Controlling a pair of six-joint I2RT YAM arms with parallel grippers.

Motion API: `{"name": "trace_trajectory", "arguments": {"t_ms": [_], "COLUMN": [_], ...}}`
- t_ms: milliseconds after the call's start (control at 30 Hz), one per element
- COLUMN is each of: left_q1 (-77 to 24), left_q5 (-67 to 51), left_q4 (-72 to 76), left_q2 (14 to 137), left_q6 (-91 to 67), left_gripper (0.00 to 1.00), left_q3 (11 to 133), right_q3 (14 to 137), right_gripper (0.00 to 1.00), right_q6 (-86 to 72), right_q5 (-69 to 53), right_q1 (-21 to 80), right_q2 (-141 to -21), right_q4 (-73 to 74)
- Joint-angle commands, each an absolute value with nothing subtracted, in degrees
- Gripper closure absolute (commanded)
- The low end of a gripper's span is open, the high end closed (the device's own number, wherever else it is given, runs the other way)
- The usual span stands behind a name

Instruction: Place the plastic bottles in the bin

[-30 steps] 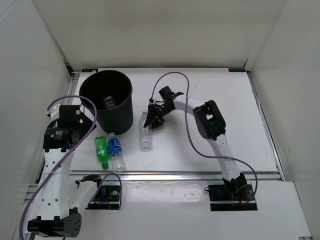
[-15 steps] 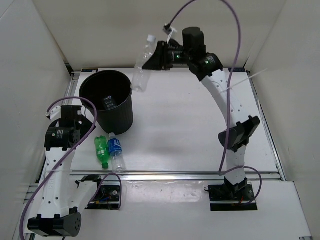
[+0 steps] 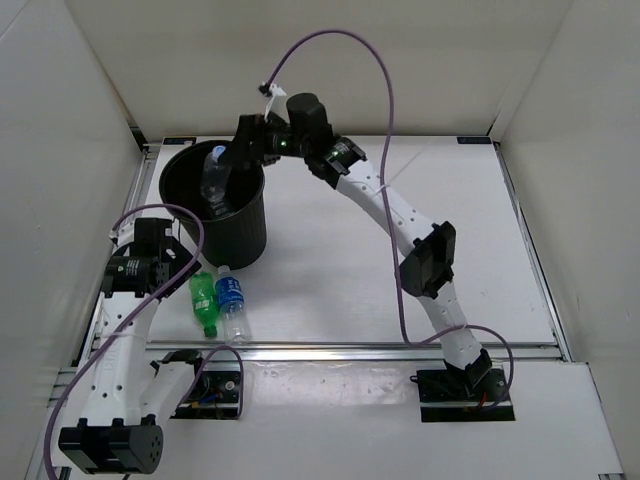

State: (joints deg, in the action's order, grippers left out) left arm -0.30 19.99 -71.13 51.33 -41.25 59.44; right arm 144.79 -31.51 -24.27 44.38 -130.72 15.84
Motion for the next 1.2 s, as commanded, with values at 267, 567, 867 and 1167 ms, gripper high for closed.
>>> {"name": "trace_trajectory", "arguments": {"t_ms": [267, 567, 867, 1167], "left_q1": [-0.53, -0.53, -0.53, -0.53], "left_q5": [9.59, 13.36, 13.89, 13.89], "left_q4": [-57.06, -57.48, -49.41, -45.36], "left_q2": [39.82, 51.66, 52.12, 53.96], "left_q6": [-38.67, -41.39, -42.54, -46.67], "left_gripper": [0.00, 0.00, 0.00, 0.00], "left_q3": [47.73, 48.60, 42.02, 35.51], "right_q3": [131.49, 126.04, 121.82, 120.67], "right_gripper": [0.00, 0.00, 0.00, 0.00], "right_q6": [-17.58, -13.80, -16.25, -16.79], "right_q5": [-14.41, -12.22, -16.52, -18.36], "right_q1": [45.44, 44.74, 38.85, 36.56], "right_q2": [-107.68, -99.93, -95.98, -94.92], "right_q4": [25.21, 30.67, 31.90, 32.43]}}
